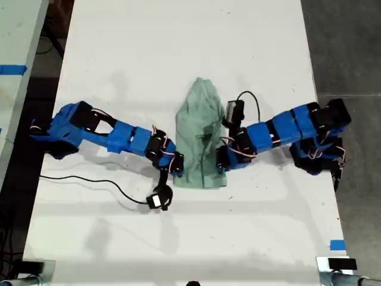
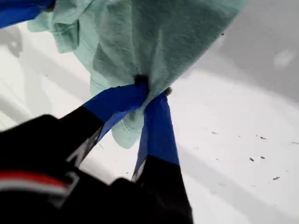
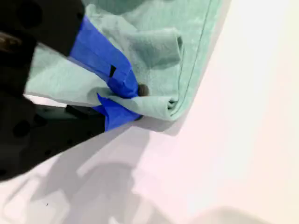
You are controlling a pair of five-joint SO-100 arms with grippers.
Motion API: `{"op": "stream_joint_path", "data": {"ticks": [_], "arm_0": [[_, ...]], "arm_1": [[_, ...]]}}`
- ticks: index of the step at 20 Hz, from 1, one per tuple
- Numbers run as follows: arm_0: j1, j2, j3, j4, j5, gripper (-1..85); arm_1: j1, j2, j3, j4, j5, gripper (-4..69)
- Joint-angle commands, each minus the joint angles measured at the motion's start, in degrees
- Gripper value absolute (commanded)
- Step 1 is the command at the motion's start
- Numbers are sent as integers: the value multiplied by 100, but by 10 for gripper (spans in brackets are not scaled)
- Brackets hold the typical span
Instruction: Fold t shirt
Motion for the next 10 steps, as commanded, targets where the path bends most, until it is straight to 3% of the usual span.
{"op": "stream_joint_path", "data": {"ticks": [1,5,10], "arm_0": [[-466,1028,-62,387,18,-1],[-1406,1951,-9,791,237,-1],[-2663,2320,26,659,624,-1]], "arm_1": [[800,633,-940,747,-589,19],[2232,1538,-563,475,-1389,19],[3419,1819,-308,-44,-2145,50]]}}
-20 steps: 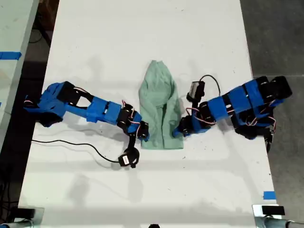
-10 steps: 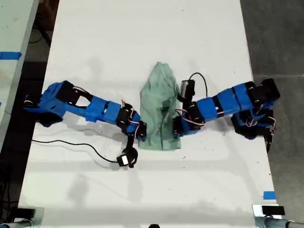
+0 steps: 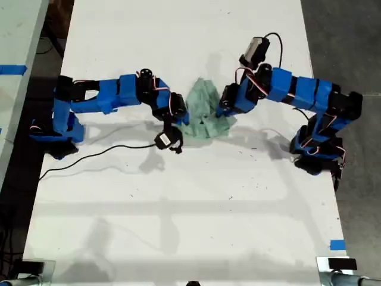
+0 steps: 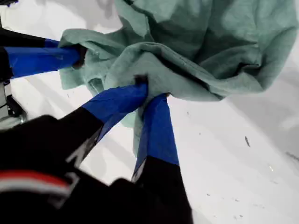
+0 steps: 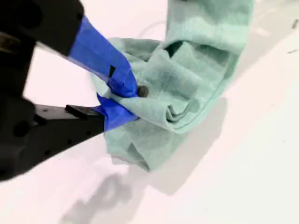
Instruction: Fold t shirt
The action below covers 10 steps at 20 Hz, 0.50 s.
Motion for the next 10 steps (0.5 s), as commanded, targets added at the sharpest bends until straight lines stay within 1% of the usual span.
{"op": "stream_joint_path", "data": {"ticks": [1,2,3,4,6,8,10], "arm_0": [[-712,369,-9,-202,246,-1],[-914,237,-9,-255,316,16],[-1090,132,-18,-316,387,62],[-1248,62,-18,-360,457,90],[-1521,97,-44,-387,589,112],[-1767,378,-44,-360,773,115],[-2013,756,-44,-211,949,111]], "arm_1": [[624,325,18,-527,-686,96],[826,237,9,-615,-958,140],[1028,149,-44,-615,-1107,177],[1239,132,-62,-615,-1222,195],[1644,141,-220,-510,-1424,215],[2021,141,-466,-264,-1635,220],[2347,141,-624,114,-1749,215]]}}
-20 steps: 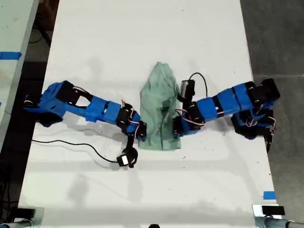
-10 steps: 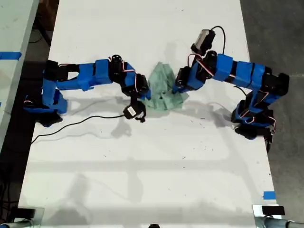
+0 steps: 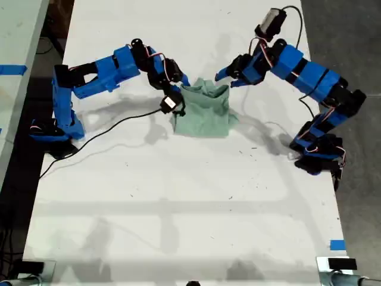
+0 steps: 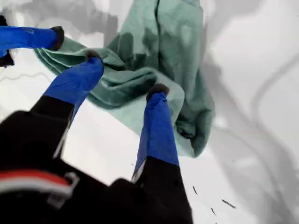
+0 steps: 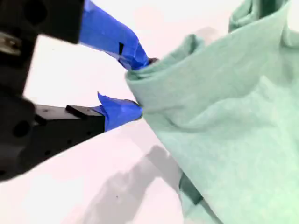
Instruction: Fold t shirt
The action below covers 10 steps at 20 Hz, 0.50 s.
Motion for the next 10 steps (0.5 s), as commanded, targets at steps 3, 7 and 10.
{"op": "stream_joint_path", "data": {"ticks": [3,7,10], "arm_0": [[-800,1274,-88,650,316,110],[-650,2584,44,1415,686,-2],[668,4799,1274,1564,149,-2]], "arm_1": [[686,466,-527,958,-176,208],[79,1740,-413,1635,-88,39],[-1072,3727,853,1635,229,25]]}}
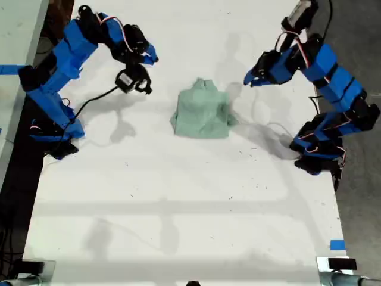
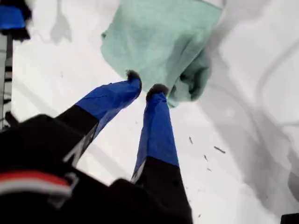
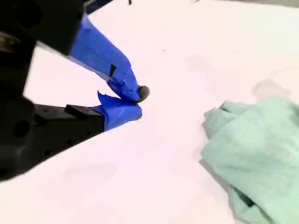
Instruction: Fold t shirt
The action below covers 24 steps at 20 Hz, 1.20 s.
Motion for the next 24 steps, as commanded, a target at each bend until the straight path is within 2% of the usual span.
{"op": "stream_joint_path", "data": {"ticks": [1,3,5,8,9,11,13,14,15,16,17,18,19,20,21,22,23,24], "arm_0": [[1274,2514,1503,-211,-633,-2],[2215,3516,3023,-439,-1195,-2],[3041,4140,4588,-1195,-1494,-1],[3357,4263,6539,-2285,-1687,-1],[3349,4456,7207,-2672,-1749,-1],[3243,5309,8552,-3366,-1811,-1],[3146,7084,9940,-3665,-1863,-1],[3094,8367,10635,-3533,-1881,-1],[3059,9949,11259,-3059,-1978,-1],[3111,10037,11373,-2681,-2373,-1],[3120,9765,11417,-2663,-2505,-1],[3305,10099,11698,-2698,-2628,-1],[3357,10063,11786,-2795,-2382,10],[3357,10081,12006,-2821,-2268,48],[3401,10020,12129,-2813,-1802,108],[3639,10063,11997,-2733,-1740,155],[3709,10072,11979,-2725,-1723,164],[3744,10063,12076,-2742,-1608,164]], "arm_1": [[-949,2074,1037,-44,413,26],[-1960,3164,2268,-290,1072,27],[-2918,4052,3876,-1143,1652,27],[-3656,5388,6451,-2795,1863,28],[-3718,6064,7233,-3023,1960,28],[-3718,7321,8288,-2804,1978,28],[-3771,7277,8534,-2716,1819,28],[-3744,7277,8666,-2408,1925,28],[-3735,7277,8868,-2057,2153,25],[-3691,7277,9088,-1793,2250,9],[-3516,7277,9290,-1995,1485,8],[-3498,7286,9431,-2259,1415,7],[-3489,7286,9519,-2593,1362,8],[-3463,7286,9554,-2382,1354,15],[-3454,7286,9554,-2241,1635,16],[-3612,7286,9545,-2232,1644,18],[-3700,7286,9545,-2232,1283,18],[-3718,7286,9545,-2232,554,18]]}}
